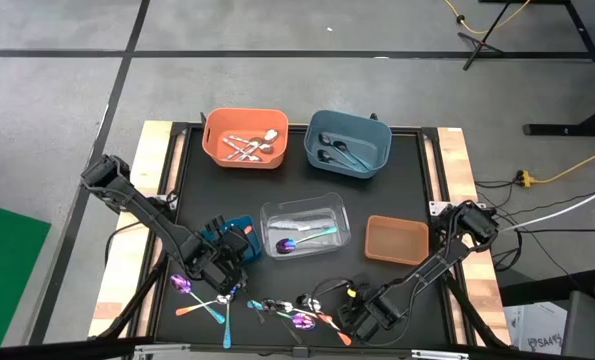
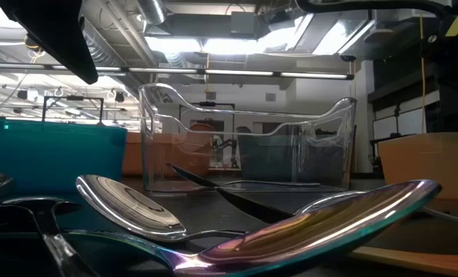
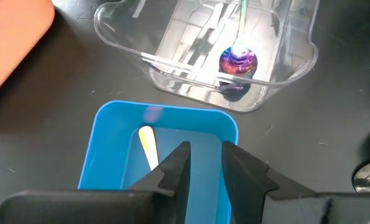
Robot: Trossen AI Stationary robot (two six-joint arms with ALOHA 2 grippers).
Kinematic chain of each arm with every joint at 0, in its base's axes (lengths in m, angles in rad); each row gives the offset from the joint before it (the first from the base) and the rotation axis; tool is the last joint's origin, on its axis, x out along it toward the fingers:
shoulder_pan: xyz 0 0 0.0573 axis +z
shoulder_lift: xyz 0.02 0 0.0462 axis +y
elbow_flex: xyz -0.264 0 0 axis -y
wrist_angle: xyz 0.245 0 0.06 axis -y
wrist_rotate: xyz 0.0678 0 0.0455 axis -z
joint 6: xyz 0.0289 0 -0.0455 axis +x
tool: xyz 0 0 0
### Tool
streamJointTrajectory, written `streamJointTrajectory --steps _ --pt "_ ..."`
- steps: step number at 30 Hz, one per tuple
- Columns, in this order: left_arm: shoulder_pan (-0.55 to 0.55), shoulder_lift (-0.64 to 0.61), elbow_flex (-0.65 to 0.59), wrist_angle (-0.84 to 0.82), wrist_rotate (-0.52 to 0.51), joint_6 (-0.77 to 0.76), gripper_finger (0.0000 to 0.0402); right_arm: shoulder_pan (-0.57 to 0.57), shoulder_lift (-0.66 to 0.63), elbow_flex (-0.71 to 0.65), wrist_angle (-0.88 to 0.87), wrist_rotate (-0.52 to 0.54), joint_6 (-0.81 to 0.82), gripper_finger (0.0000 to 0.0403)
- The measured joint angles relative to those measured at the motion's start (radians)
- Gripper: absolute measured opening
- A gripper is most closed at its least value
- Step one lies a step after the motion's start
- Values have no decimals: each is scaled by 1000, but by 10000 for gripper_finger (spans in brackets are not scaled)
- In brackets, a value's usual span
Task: Sort silverware by color (type)
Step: Put the black spoon into the light orange bin
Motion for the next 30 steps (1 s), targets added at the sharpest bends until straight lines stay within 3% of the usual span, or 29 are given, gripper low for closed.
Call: streamJointTrajectory --steps 26,30 --pt "0 0 0 2 -5 2 85 0 0 -1 4 -18 31 9" --pt "0 0 0 2 -5 3 85 0 0 -1 3 -18 31 3"
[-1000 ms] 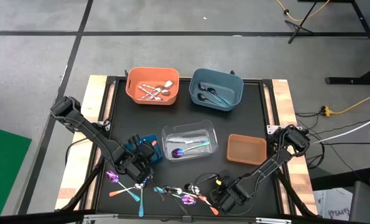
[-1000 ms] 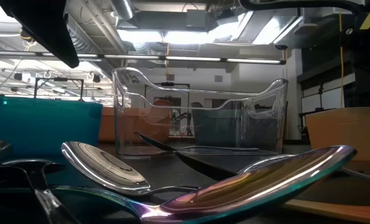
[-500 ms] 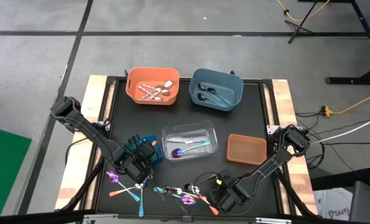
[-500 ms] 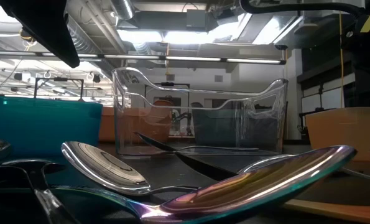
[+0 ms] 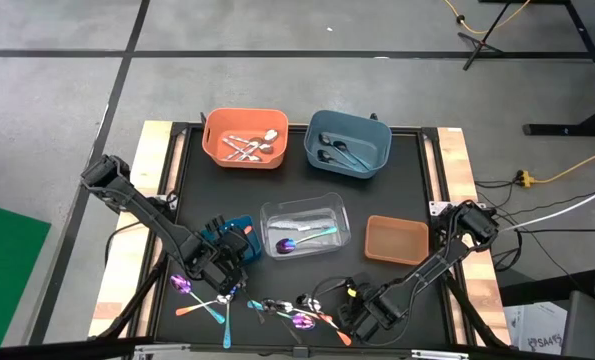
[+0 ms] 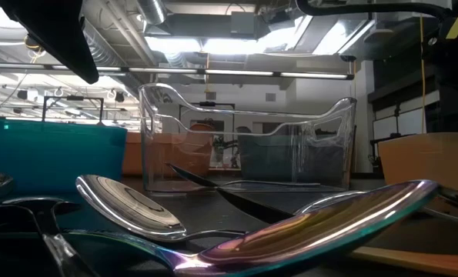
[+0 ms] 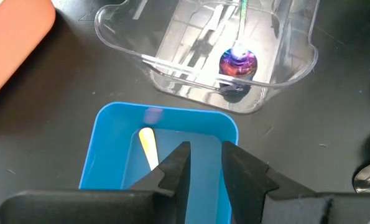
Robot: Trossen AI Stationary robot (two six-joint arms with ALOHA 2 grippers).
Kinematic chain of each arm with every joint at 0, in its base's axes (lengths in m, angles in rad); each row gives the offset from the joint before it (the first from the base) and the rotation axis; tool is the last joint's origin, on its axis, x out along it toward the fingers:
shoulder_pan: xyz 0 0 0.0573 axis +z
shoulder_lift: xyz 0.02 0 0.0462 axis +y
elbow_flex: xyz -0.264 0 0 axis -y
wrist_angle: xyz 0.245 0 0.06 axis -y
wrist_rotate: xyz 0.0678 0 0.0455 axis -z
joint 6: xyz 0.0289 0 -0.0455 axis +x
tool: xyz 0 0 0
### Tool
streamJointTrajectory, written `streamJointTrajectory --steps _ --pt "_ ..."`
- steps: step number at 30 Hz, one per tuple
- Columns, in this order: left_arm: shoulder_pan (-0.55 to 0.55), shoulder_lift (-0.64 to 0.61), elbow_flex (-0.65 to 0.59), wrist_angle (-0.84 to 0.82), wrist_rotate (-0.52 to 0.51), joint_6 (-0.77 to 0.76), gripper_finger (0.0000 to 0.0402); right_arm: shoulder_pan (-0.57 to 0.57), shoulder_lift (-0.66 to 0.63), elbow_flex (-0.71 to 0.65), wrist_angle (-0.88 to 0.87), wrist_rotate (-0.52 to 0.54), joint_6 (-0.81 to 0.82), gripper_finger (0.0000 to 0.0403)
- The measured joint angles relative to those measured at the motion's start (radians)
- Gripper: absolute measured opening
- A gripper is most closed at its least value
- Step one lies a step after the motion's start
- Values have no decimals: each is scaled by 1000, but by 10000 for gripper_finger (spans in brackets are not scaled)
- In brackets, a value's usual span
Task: Sort silverware by color (type)
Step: Put the black spoon into the light orange bin
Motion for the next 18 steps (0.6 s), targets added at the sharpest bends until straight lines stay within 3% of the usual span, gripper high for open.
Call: streamJointTrajectory --steps 10,18 --pt "0 0 0 0 0 2 85 0 -12 2 -27 -2 -5 1" --pt "0 0 0 0 0 1 85 1 -53 99 -307 -14 -61 1"
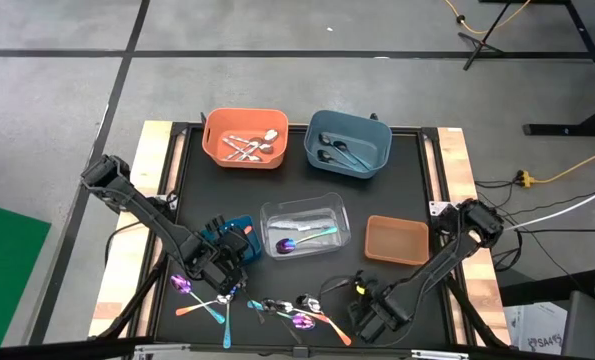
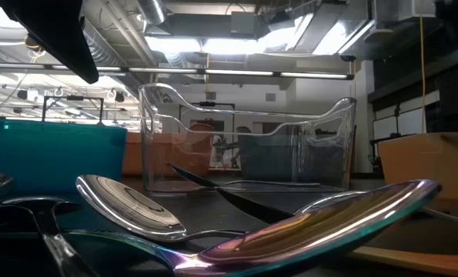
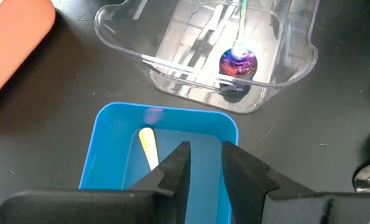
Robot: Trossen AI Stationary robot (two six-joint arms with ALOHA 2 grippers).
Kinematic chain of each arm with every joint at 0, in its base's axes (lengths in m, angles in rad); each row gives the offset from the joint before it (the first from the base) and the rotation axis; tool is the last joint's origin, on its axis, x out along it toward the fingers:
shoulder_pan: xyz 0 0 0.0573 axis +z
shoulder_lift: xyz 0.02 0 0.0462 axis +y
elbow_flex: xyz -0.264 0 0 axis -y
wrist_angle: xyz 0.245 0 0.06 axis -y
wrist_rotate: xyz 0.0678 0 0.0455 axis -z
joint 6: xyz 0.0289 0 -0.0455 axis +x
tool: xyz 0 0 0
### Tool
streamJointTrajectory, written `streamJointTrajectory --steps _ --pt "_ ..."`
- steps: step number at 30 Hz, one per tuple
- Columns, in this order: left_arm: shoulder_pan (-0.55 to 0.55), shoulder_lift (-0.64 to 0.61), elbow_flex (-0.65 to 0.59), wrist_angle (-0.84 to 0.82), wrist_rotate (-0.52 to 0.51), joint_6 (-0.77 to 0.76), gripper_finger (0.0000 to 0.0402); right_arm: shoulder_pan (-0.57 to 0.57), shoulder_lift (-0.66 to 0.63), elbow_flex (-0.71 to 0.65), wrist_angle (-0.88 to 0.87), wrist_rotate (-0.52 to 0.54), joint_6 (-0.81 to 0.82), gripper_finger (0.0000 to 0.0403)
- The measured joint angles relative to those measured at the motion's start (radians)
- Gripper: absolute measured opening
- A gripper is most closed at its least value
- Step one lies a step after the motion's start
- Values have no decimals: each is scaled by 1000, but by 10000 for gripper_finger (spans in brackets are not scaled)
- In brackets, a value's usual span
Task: Sort silverware by color (type)
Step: Put the black spoon into the light orange bin
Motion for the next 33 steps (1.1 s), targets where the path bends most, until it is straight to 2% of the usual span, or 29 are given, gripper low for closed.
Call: streamJointTrajectory --steps 5,9,14,24,33 --pt "0 0 0 0 0 0 85 0 -43 62 -143 1 -110 1" --pt "0 0 0 0 0 0 85 0 -77 113 -339 -15 -197 0" --pt "0 0 0 0 0 0 85 -1 -149 129 -493 -15 -371 0" --pt "0 0 0 1 1 -2 85 -83 -337 -70 -479 -14 -704 0" --pt "0 0 0 1 1 31 85 -196 -436 -293 -432 -21 -1036 0"
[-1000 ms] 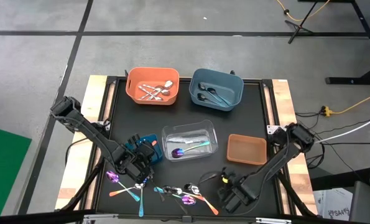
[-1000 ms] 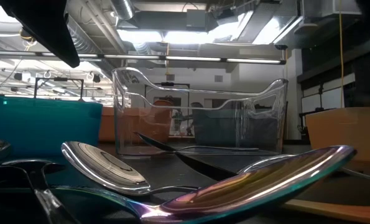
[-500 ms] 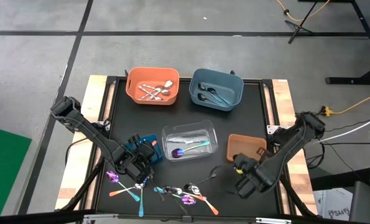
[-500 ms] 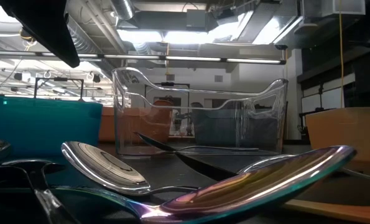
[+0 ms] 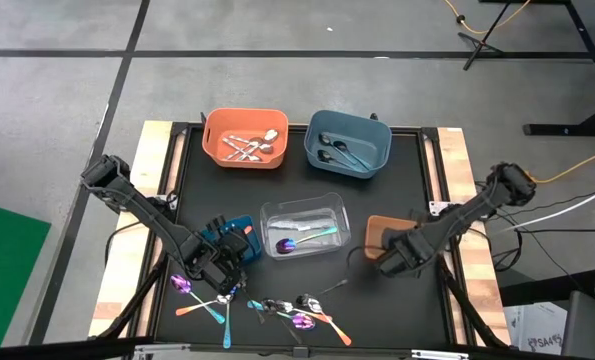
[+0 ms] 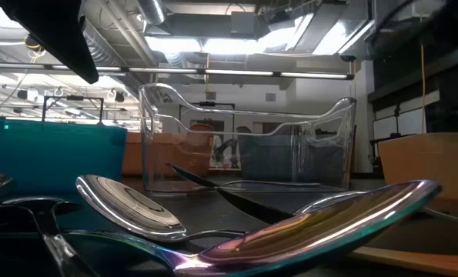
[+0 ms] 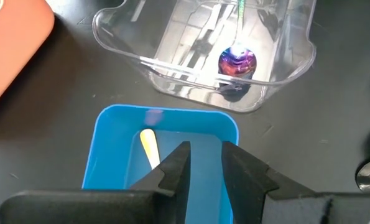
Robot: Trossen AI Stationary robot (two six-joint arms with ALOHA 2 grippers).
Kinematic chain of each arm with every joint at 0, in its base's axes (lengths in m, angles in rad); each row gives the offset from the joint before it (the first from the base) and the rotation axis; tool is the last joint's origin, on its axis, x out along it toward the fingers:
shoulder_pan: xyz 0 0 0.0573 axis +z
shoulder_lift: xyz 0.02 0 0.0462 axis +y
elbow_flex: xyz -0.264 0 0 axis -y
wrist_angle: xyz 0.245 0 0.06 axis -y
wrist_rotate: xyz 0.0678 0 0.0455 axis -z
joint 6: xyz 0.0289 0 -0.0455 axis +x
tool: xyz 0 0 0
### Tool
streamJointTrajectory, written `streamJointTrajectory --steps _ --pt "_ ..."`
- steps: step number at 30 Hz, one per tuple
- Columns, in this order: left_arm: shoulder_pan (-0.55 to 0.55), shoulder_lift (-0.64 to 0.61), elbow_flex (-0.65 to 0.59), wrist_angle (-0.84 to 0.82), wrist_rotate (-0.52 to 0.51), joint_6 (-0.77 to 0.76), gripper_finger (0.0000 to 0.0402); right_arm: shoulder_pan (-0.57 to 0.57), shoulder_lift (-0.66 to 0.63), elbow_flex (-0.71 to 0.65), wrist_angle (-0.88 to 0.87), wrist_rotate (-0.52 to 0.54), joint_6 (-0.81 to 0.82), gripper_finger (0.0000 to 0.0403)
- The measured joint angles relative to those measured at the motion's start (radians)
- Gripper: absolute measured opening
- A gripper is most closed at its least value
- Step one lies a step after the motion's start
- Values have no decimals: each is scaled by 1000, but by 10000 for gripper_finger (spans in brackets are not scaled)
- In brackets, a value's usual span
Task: Sort silverware by color (type)
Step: Put the black spoon into the light orange bin
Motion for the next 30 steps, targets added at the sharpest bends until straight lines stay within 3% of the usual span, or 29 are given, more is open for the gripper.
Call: streamJointTrajectory --steps 16,30 --pt "0 0 0 1 0 19 85 -200 -4 -93 141 -2 -376 0" --pt "0 0 0 3 0 18 85 -245 -4 -93 163 -40 -542 0"
